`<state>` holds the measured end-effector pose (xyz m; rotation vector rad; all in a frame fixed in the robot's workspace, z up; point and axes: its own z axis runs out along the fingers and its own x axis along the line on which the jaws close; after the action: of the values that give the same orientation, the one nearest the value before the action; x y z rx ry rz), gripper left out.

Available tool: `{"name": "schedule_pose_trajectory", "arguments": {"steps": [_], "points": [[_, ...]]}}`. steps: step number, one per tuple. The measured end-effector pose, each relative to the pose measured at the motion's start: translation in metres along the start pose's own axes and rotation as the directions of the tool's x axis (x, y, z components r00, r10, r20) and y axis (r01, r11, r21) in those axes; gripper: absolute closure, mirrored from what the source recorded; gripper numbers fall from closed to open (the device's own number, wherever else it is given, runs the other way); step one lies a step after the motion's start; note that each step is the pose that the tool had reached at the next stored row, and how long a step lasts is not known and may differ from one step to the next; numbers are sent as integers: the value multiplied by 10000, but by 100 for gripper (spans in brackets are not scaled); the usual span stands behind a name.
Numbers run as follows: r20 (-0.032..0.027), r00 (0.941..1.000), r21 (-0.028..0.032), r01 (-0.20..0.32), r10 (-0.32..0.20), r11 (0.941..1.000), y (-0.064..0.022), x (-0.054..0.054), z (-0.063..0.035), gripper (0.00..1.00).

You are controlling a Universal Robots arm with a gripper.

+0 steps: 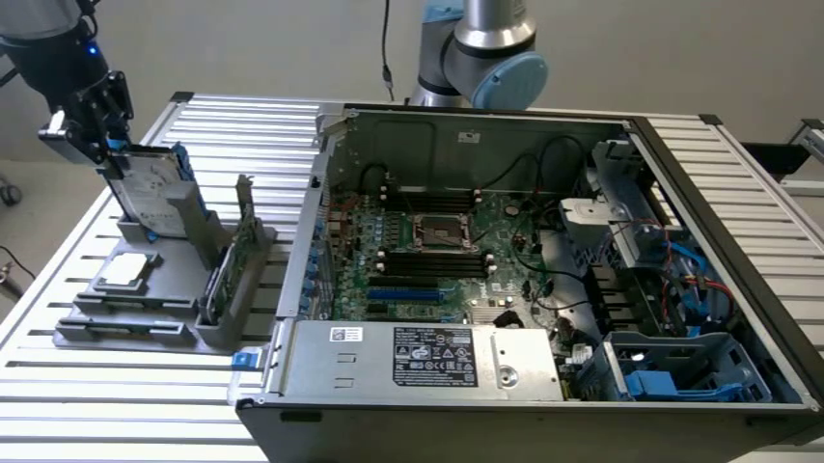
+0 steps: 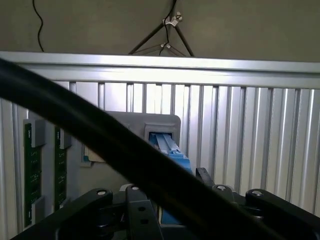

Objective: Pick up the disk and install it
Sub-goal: 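Pick up the disk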

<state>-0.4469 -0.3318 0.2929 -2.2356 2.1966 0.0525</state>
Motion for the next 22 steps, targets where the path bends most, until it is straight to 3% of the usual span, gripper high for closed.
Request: {"name": "schedule_pose_trajectory", "arguments": {"steps": [16, 22], "points": [[10, 9989, 2, -477, 477, 9989, 1, -12, 1, 52], [-60, 9981, -47, -618, 617, 9981, 1, -29, 1, 52]]}}
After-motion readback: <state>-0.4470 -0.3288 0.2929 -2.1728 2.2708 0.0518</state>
